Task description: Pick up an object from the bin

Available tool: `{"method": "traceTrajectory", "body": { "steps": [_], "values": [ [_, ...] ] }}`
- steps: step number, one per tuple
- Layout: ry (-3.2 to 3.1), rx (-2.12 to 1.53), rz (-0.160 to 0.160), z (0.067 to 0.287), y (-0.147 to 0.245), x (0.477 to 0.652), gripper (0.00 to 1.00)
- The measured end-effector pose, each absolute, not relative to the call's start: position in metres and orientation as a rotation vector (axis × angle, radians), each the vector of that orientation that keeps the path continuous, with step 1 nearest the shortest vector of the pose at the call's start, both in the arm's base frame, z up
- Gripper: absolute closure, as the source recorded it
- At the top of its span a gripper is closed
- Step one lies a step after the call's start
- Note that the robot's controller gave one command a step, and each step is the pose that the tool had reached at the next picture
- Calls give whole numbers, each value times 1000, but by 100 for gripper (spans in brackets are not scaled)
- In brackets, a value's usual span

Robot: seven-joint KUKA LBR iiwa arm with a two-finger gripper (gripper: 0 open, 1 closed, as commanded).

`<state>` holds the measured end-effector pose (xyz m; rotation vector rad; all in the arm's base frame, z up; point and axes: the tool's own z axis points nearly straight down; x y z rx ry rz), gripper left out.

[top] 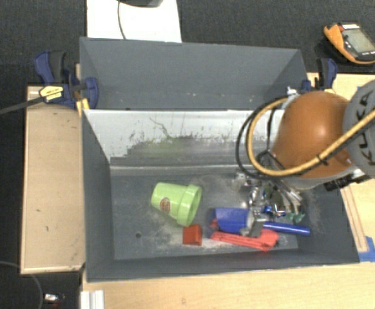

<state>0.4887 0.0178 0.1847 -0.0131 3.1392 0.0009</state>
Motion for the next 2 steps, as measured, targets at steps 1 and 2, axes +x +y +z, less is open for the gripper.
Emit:
{"method": "traceTrajectory", "body": {
  "steps": [1,2],
  "values": [
    [3139,-13,1,185,18,489,0],
    [3136,20,2,145,68,505,0]
  ]
}}
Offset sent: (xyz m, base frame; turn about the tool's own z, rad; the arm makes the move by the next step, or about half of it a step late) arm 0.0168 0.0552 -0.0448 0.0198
